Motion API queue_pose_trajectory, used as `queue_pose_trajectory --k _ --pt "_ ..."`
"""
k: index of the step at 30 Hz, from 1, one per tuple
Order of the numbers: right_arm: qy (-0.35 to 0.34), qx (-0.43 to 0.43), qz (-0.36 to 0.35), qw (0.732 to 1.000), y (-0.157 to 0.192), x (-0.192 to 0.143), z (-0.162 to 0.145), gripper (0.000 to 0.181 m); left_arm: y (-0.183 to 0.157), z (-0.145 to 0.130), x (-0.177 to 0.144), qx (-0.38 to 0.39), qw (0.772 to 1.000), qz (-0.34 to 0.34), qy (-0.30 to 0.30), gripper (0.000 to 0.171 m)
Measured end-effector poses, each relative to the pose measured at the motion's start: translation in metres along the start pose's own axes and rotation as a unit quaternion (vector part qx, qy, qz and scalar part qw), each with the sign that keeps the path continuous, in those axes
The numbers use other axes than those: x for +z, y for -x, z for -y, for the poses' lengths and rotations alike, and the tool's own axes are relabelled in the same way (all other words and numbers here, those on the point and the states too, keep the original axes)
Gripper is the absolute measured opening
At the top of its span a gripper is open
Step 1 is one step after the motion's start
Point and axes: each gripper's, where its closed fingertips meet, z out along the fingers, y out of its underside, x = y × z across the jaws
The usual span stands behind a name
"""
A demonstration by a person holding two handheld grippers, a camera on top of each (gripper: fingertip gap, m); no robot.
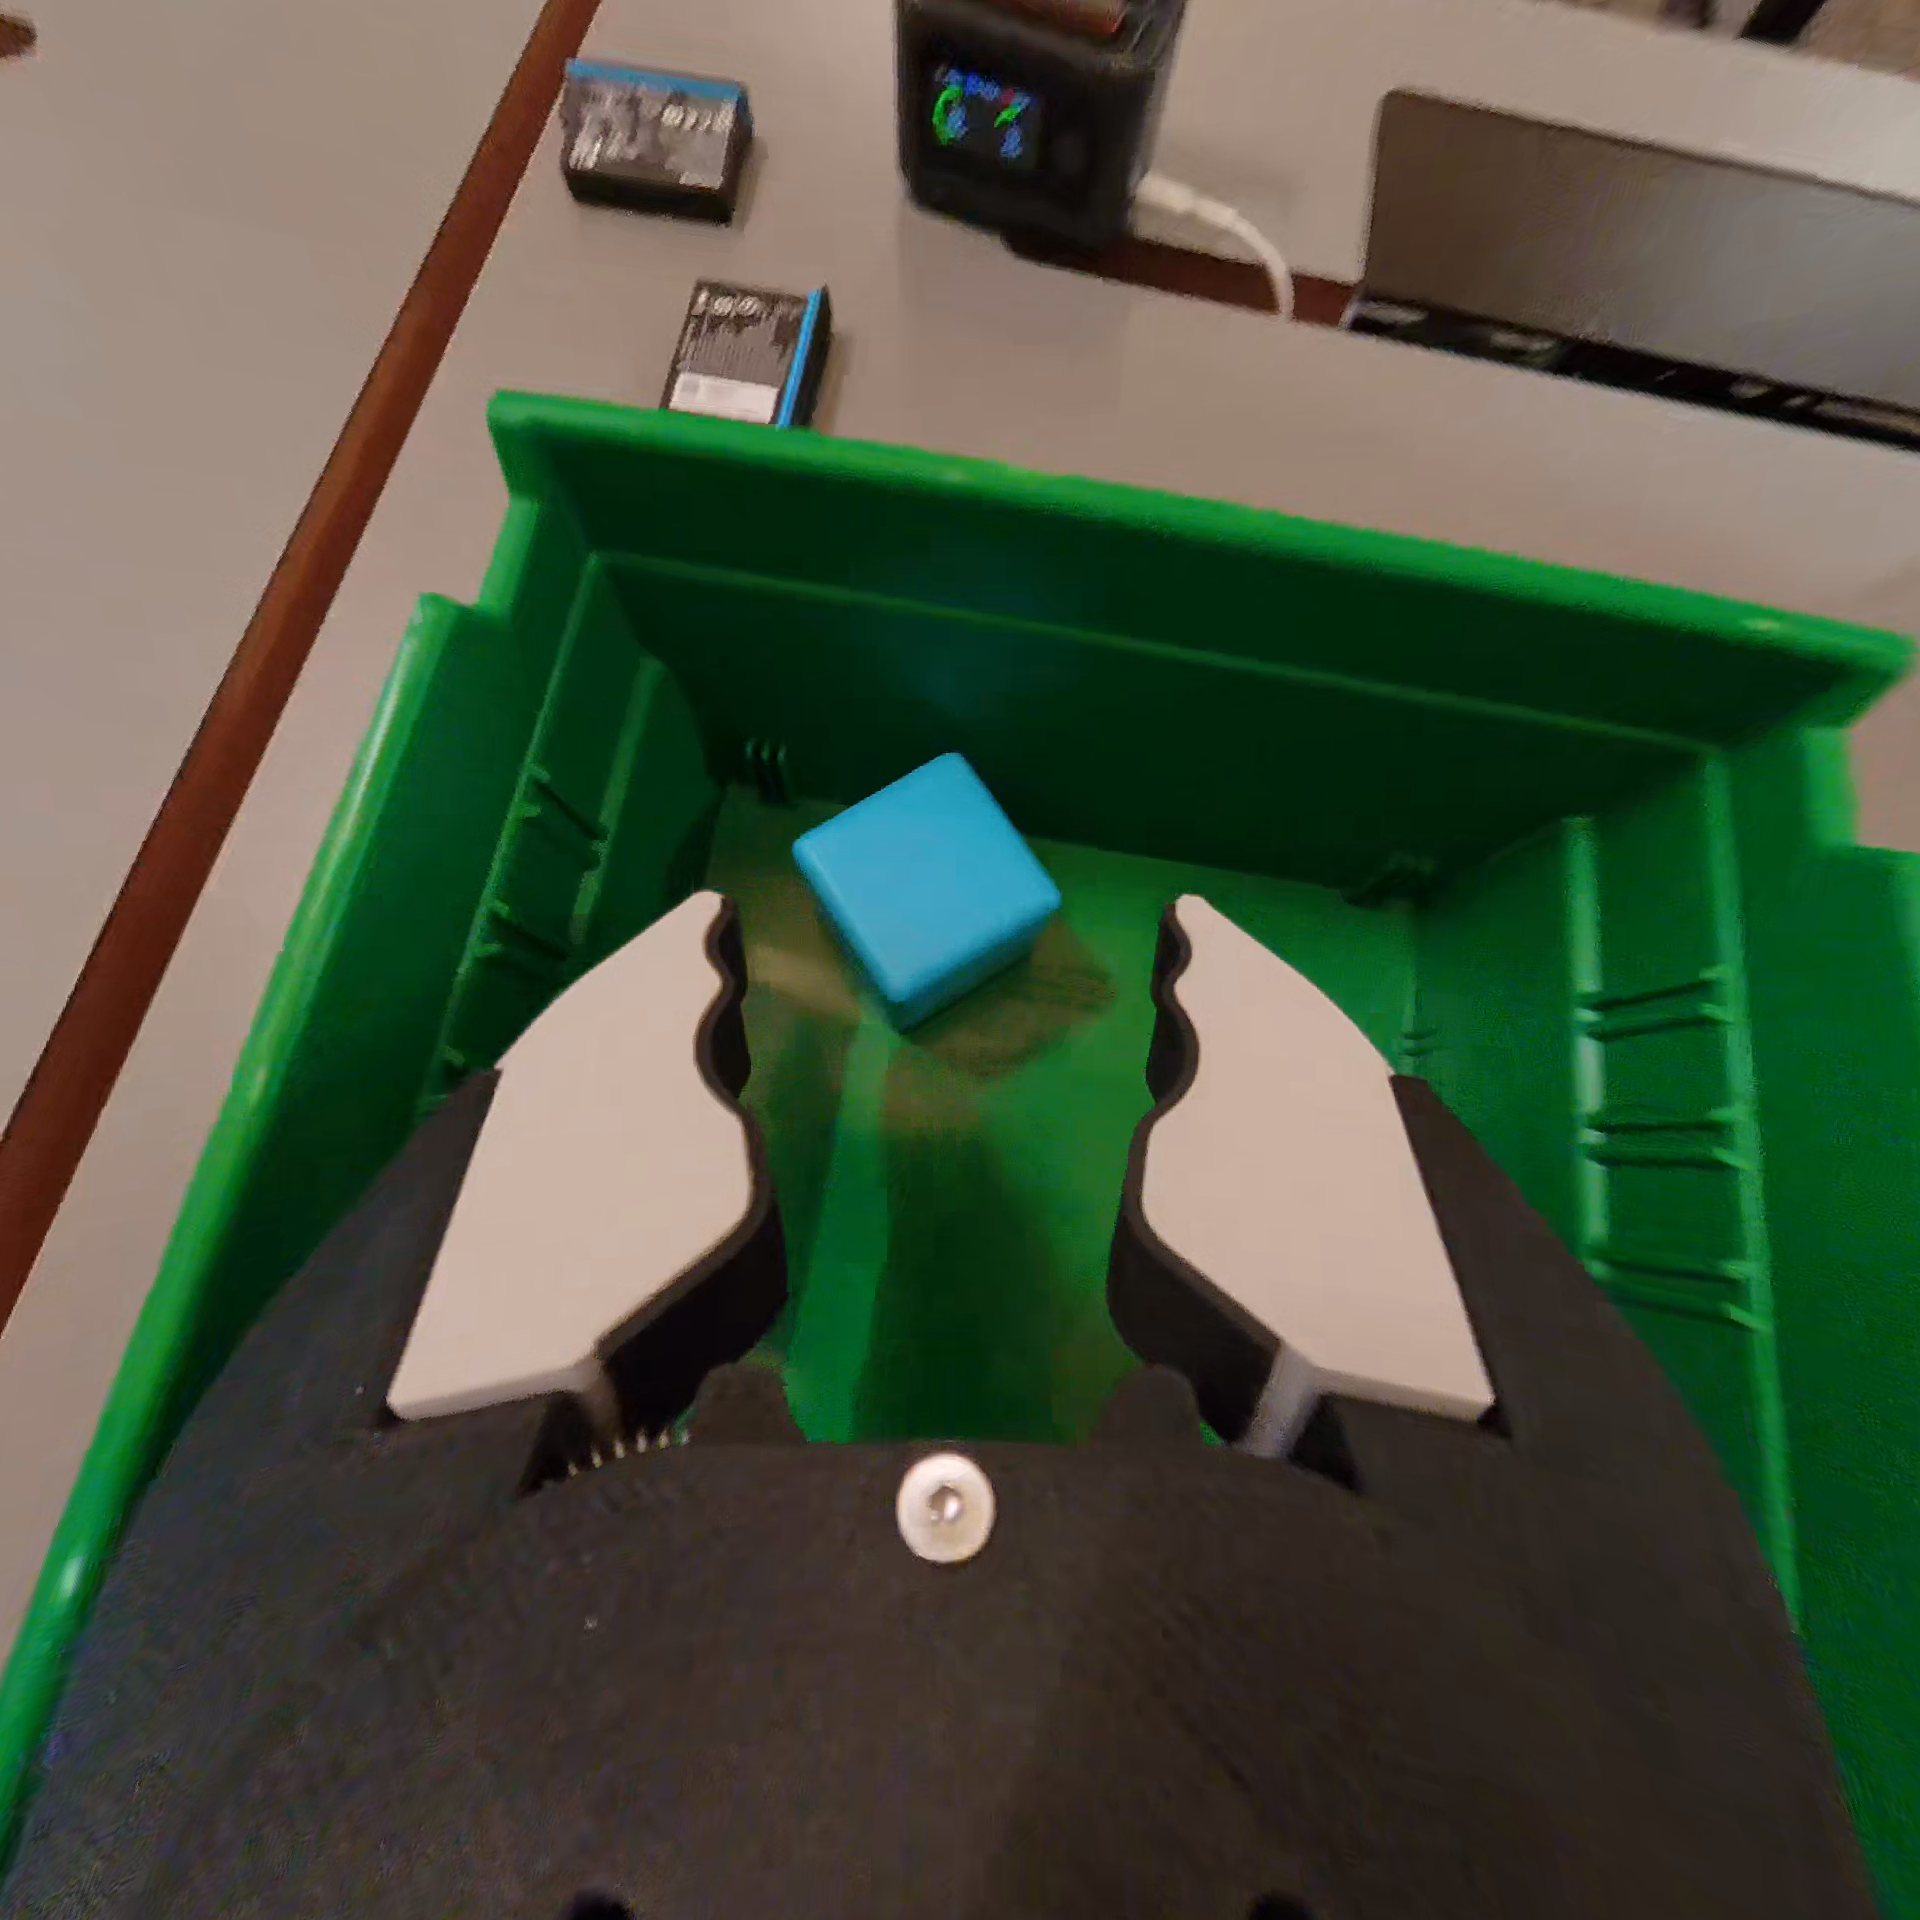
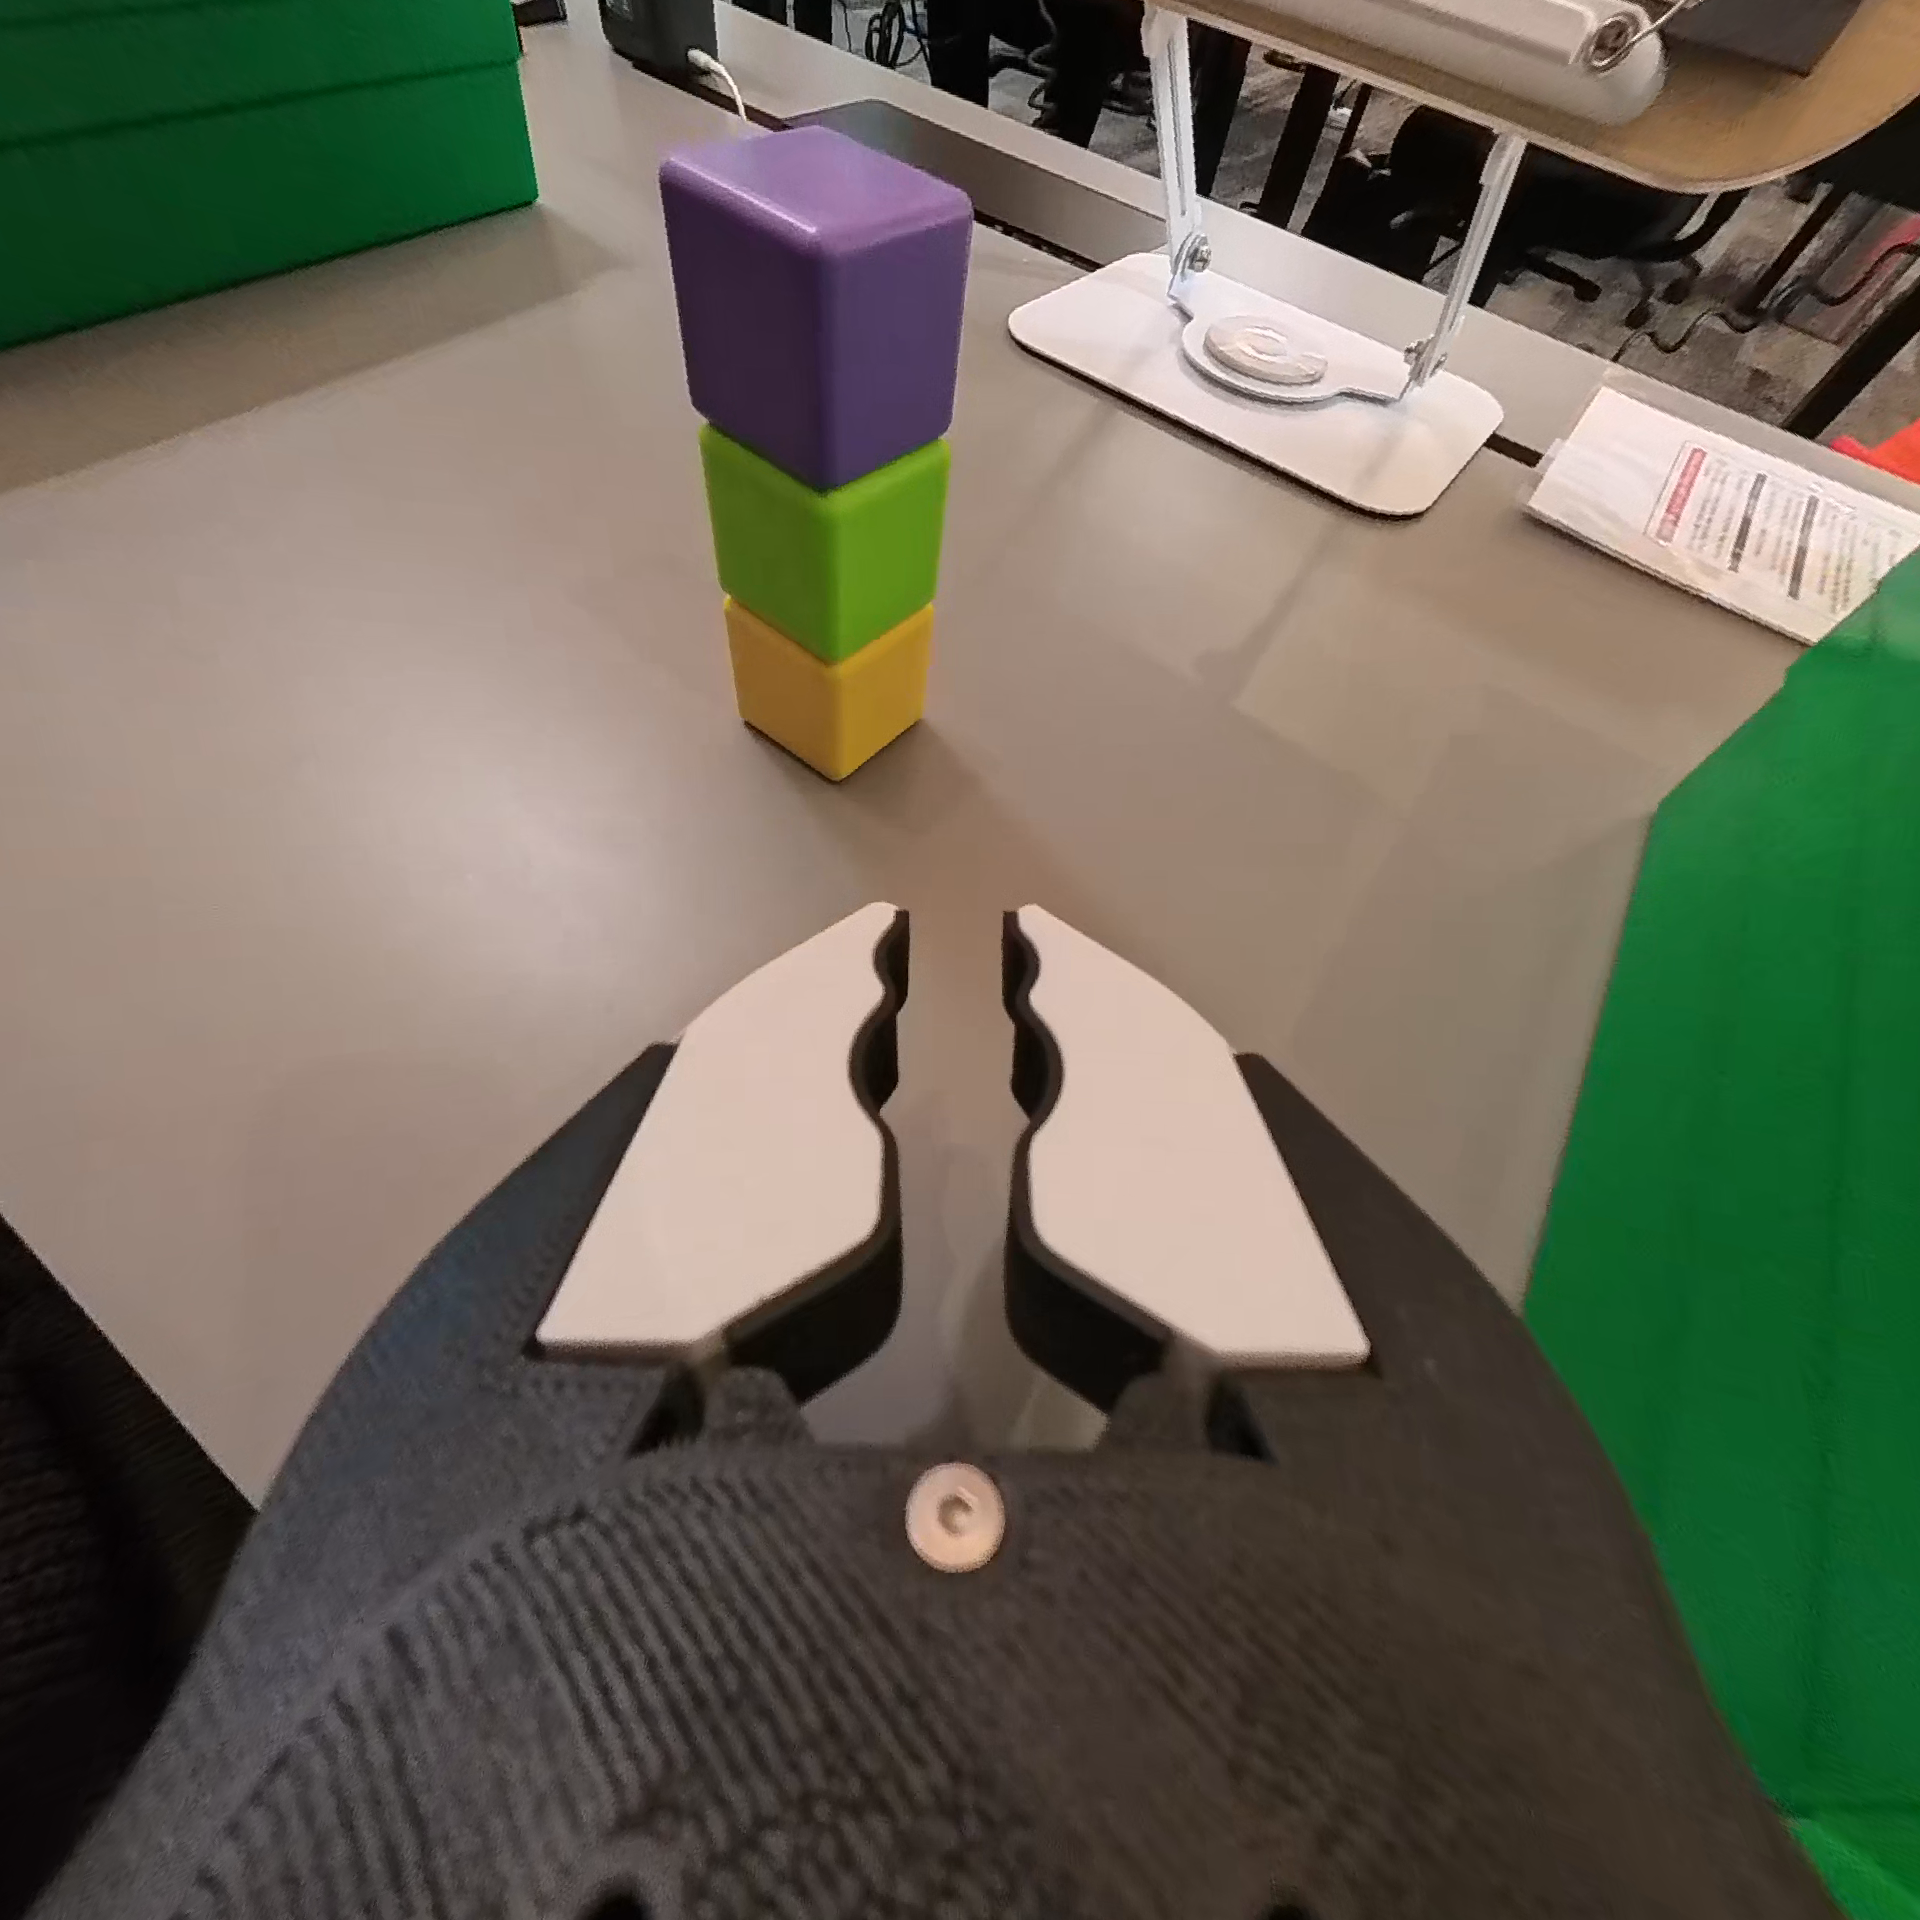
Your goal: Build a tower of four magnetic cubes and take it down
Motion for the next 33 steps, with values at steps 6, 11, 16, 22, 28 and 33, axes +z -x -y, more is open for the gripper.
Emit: queue_pose_trajectory --k 6,11,16,22,28,33 --pt "0.001 0.002 -0.005 1.000 -0.002 -0.003 -0.002 0.017 0.013 -0.012 0.021 -0.003 0.999 0.049 0.021 0.076" --pt "0.001 0.007 -0.012 1.000 -0.005 -0.007 -0.004 0.017 0.015 -0.013 0.029 -0.020 0.999 0.042 0.021 0.075" --pt "0.001 0.009 -0.019 1.000 -0.007 -0.011 -0.006 0.017 0.013 -0.012 0.030 -0.010 0.999 0.034 0.026 0.054" --pt "0.001 0.010 -0.020 1.000 -0.008 -0.012 -0.006 0.017 0.012 -0.007 0.018 0.035 0.999 0.016 0.019 0.050" --pt "0.000 0.009 -0.019 1.000 -0.007 -0.012 -0.006 0.017 -0.003 0.038 -0.030 0.072 0.996 -0.006 -0.054 0.048" --pt "0.001 0.007 -0.019 1.000 -0.006 -0.012 -0.006 0.017 -0.077 0.080 -0.092 0.121 0.974 -0.133 -0.141 0.048"
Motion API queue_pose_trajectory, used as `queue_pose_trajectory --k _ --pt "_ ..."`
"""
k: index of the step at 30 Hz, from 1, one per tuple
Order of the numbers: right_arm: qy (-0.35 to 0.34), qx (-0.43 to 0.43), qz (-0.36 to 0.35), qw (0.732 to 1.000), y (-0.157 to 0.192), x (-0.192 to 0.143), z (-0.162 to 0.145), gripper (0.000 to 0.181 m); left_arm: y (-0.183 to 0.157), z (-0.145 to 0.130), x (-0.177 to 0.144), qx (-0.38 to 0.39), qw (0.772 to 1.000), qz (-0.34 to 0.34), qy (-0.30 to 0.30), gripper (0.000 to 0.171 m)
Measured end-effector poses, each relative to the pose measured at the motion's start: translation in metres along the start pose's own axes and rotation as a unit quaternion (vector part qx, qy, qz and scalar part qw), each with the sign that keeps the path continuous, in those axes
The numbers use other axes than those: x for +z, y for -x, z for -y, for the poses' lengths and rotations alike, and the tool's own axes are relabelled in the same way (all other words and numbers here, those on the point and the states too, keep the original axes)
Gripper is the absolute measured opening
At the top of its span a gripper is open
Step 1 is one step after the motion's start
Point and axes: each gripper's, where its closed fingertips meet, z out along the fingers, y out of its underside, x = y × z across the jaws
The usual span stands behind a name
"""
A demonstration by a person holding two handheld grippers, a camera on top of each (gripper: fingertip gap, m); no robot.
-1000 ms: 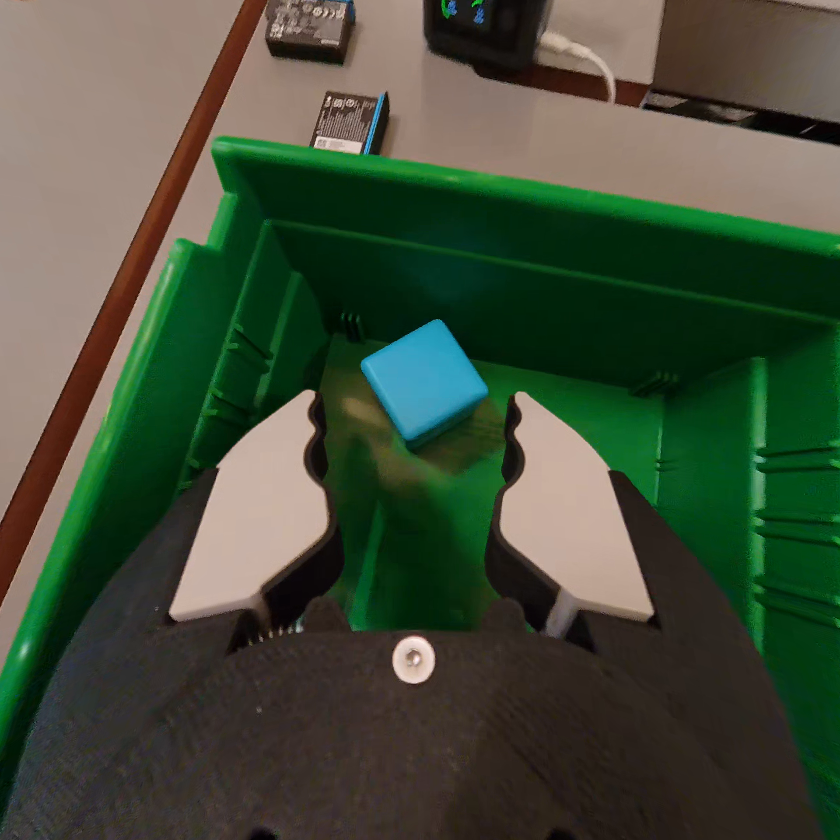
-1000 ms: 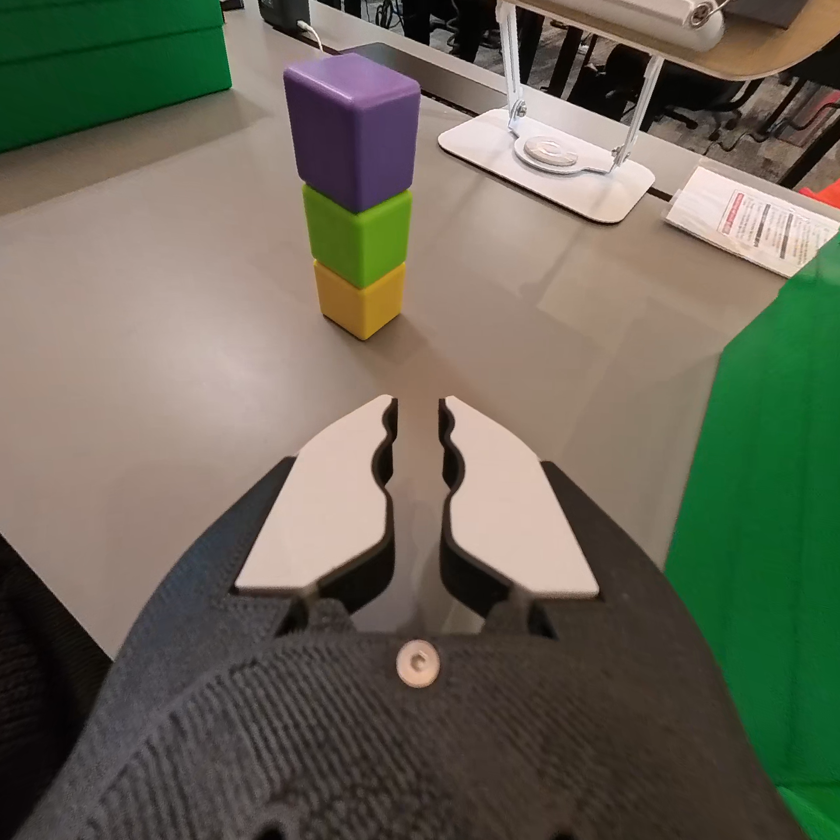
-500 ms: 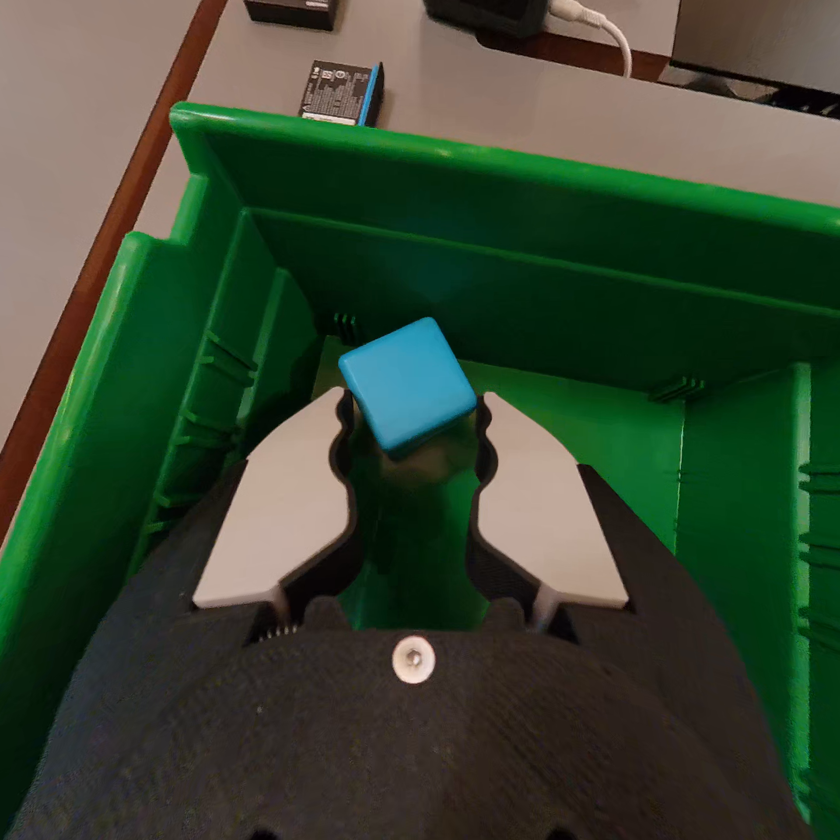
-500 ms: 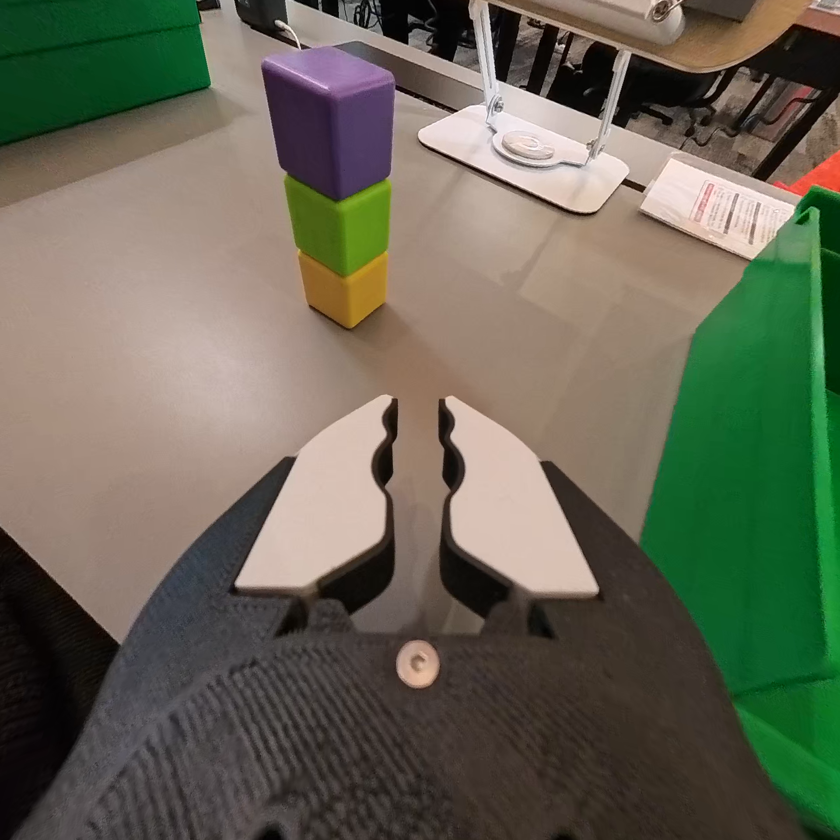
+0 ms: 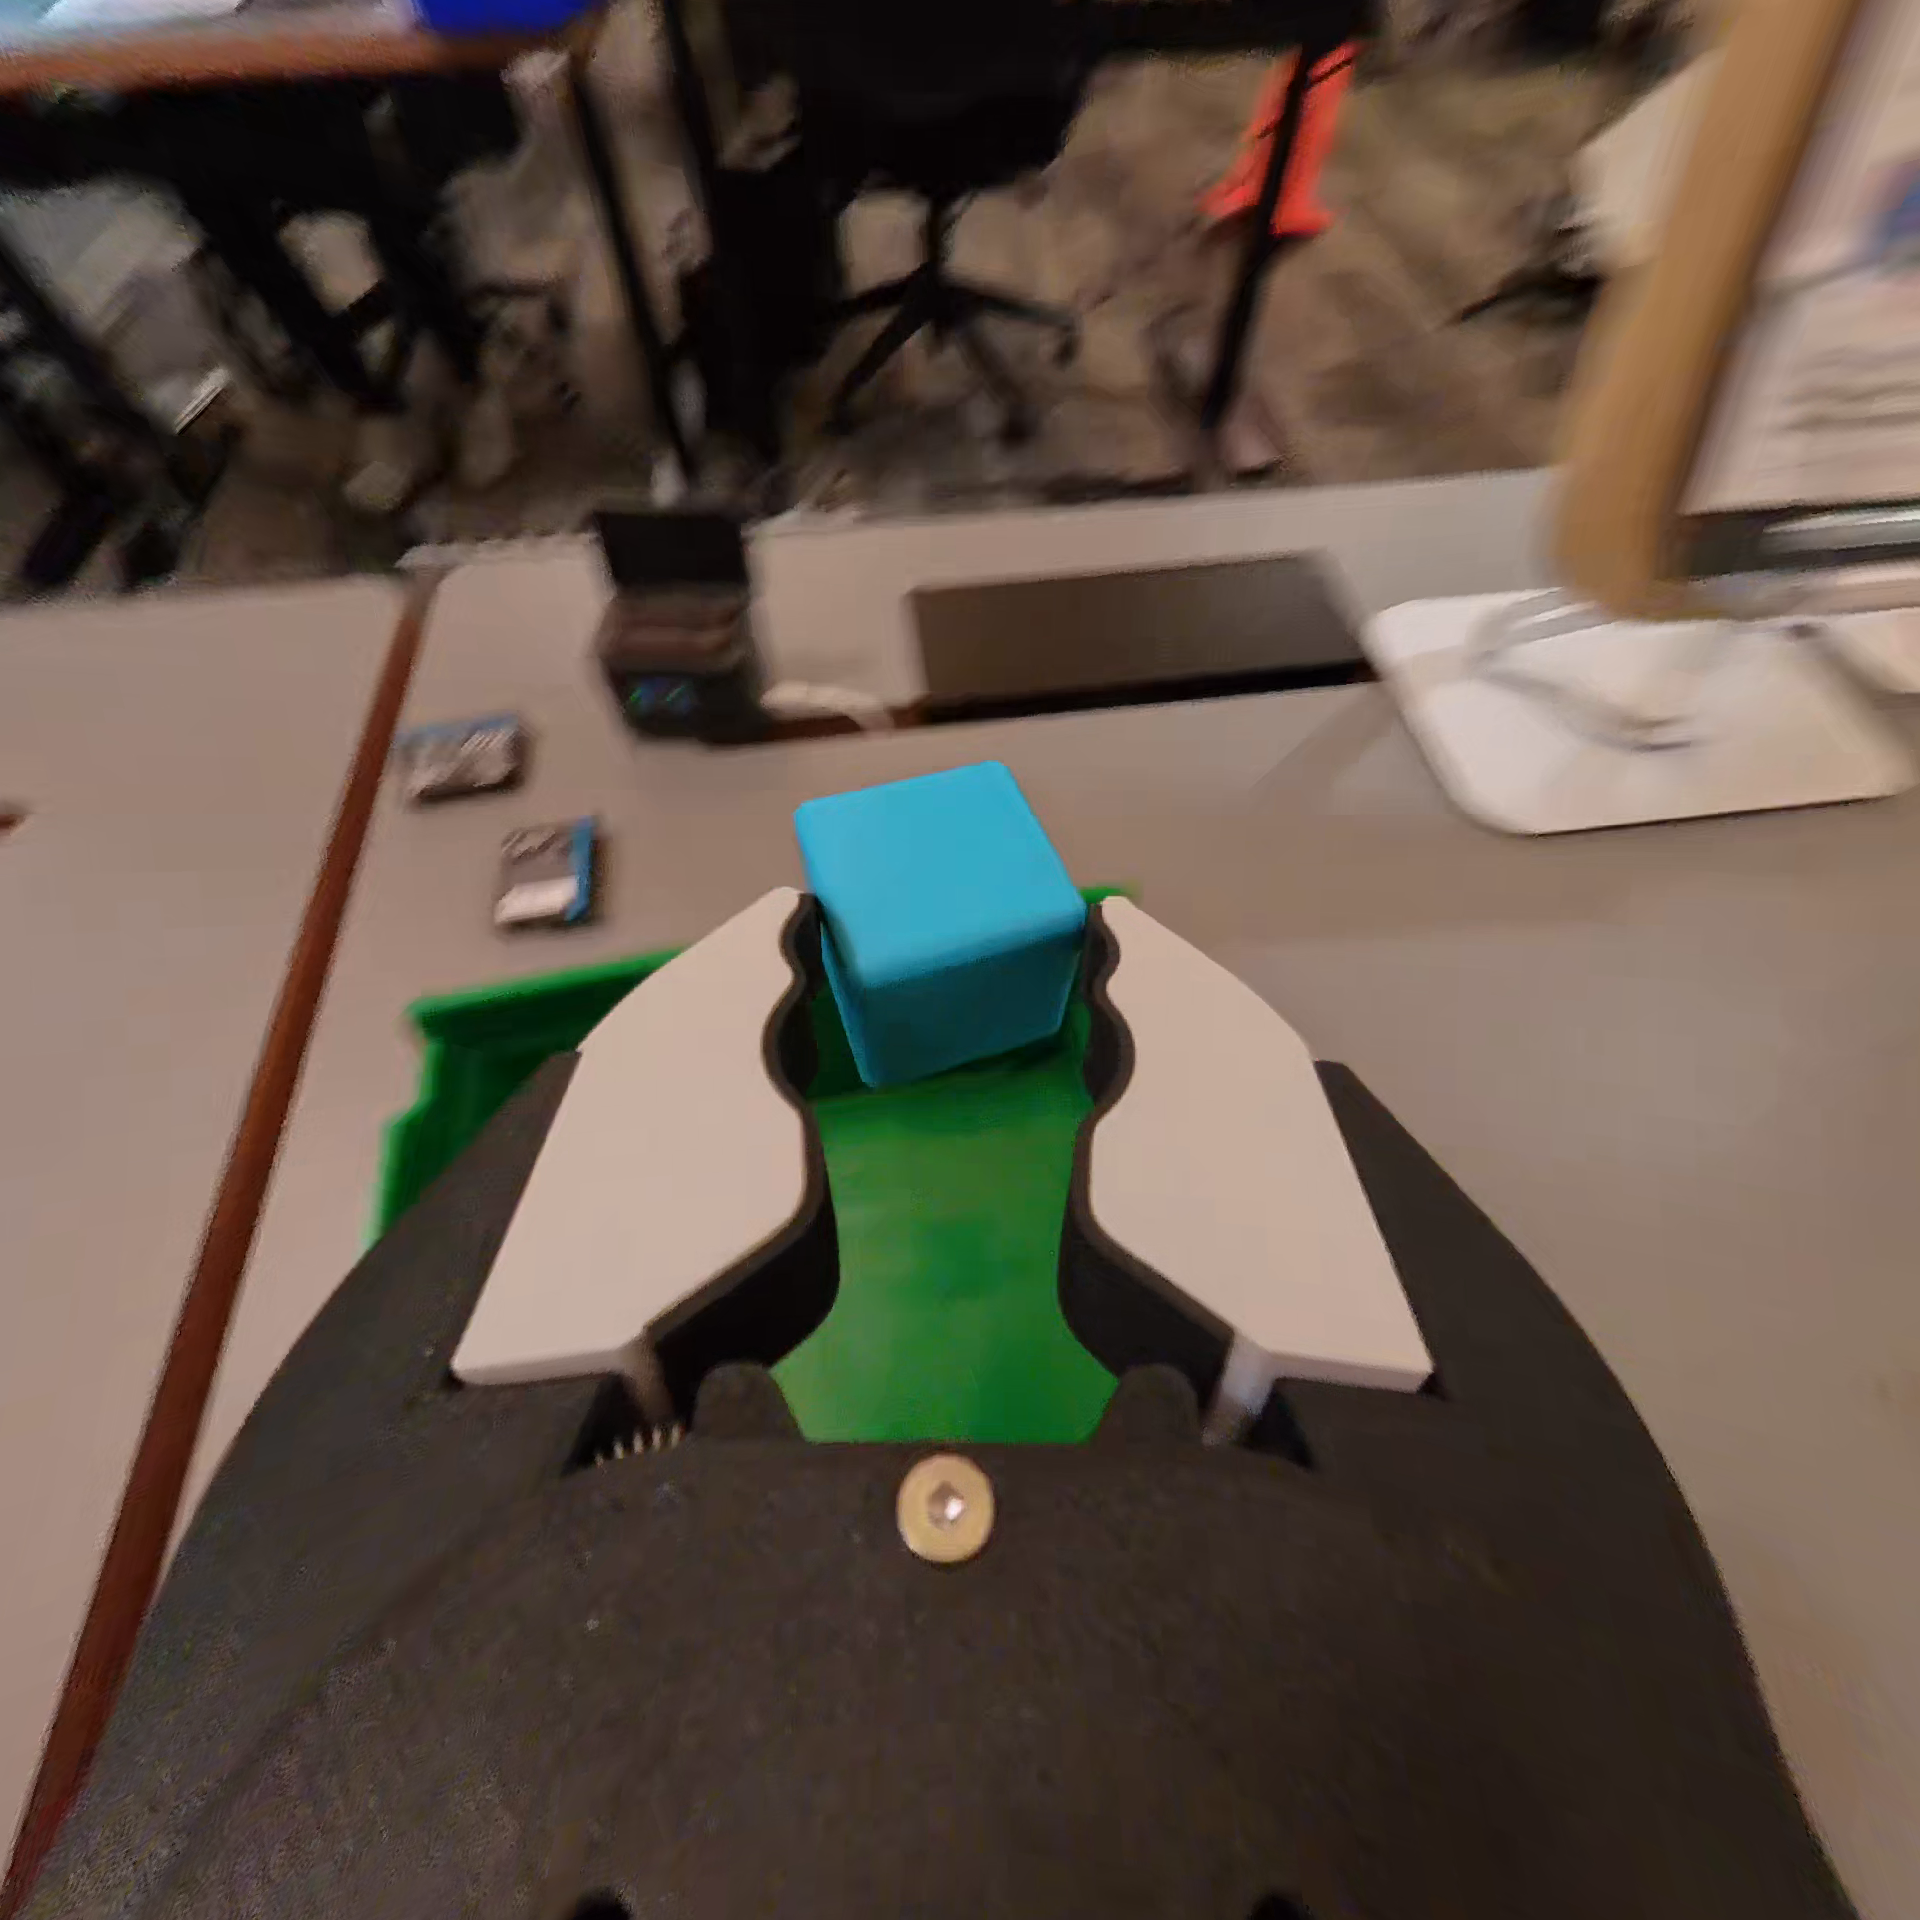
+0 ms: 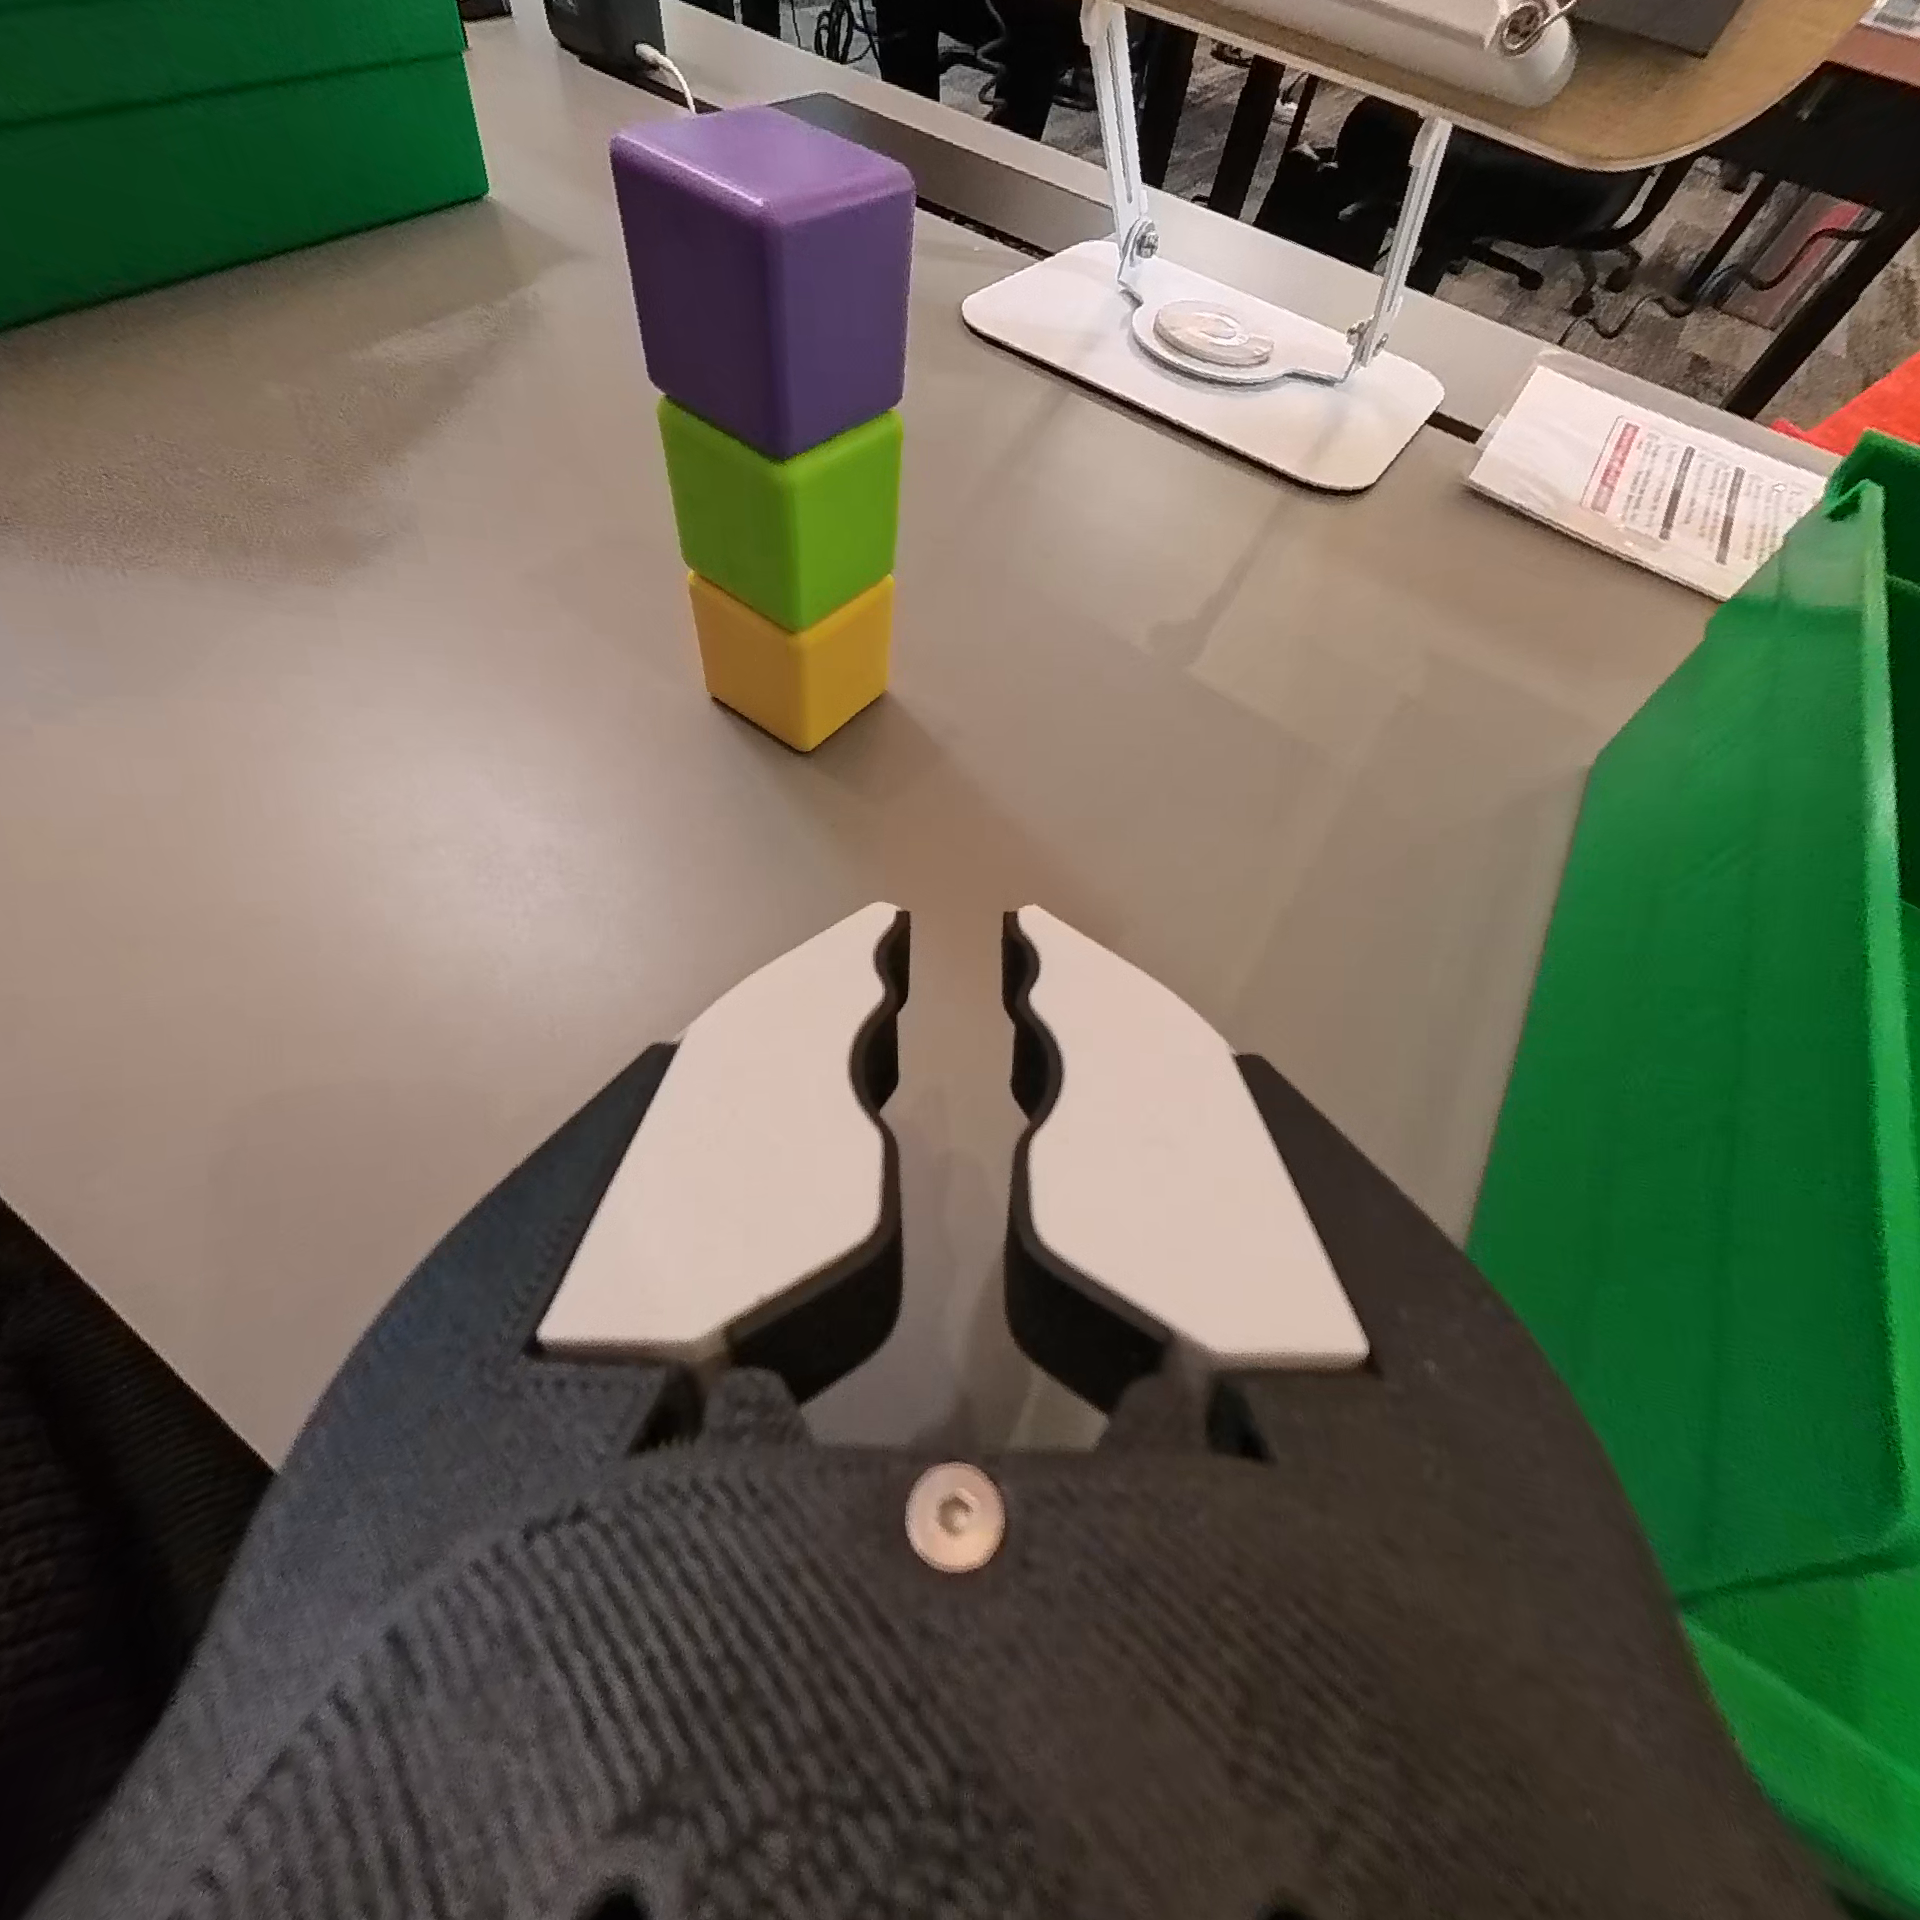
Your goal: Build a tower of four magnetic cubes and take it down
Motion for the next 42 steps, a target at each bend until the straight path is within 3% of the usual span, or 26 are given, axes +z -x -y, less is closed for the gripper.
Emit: queue_pose_trajectory --k 5,9,13,17,26,33,42 --pt "0.000 -0.003 -0.002 1.000 0.000 -0.001 0.000 0.017 -0.119 0.051 -0.031 0.056 0.978 -0.185 -0.075 0.048" --pt "0.000 -0.003 -0.008 1.000 -0.002 -0.004 -0.002 0.017 -0.216 0.057 -0.056 0.101 0.926 -0.350 -0.100 0.048" --pt "-0.002 0.006 -0.015 1.000 -0.004 -0.010 -0.004 0.017 -0.284 0.036 -0.065 0.108 0.866 -0.483 -0.065 0.048" --pt "-0.004 0.016 -0.022 1.000 -0.005 -0.016 -0.006 0.017 -0.338 0.012 -0.081 0.142 0.775 -0.612 -0.068 0.048" --pt "-0.006 0.015 -0.037 0.999 -0.008 -0.024 -0.011 0.015 -0.404 -0.035 -0.080 0.261 0.646 -0.717 0.003 0.048" --pt "-0.010 0.012 -0.038 0.999 -0.008 -0.022 -0.009 0.015 -0.420 -0.053 -0.069 0.284 0.616 -0.734 0.029 0.048" --pt "-0.009 0.014 -0.037 0.999 -0.009 -0.021 -0.010 0.015 -0.408 -0.046 -0.064 0.263 0.625 -0.735 0.018 0.048"
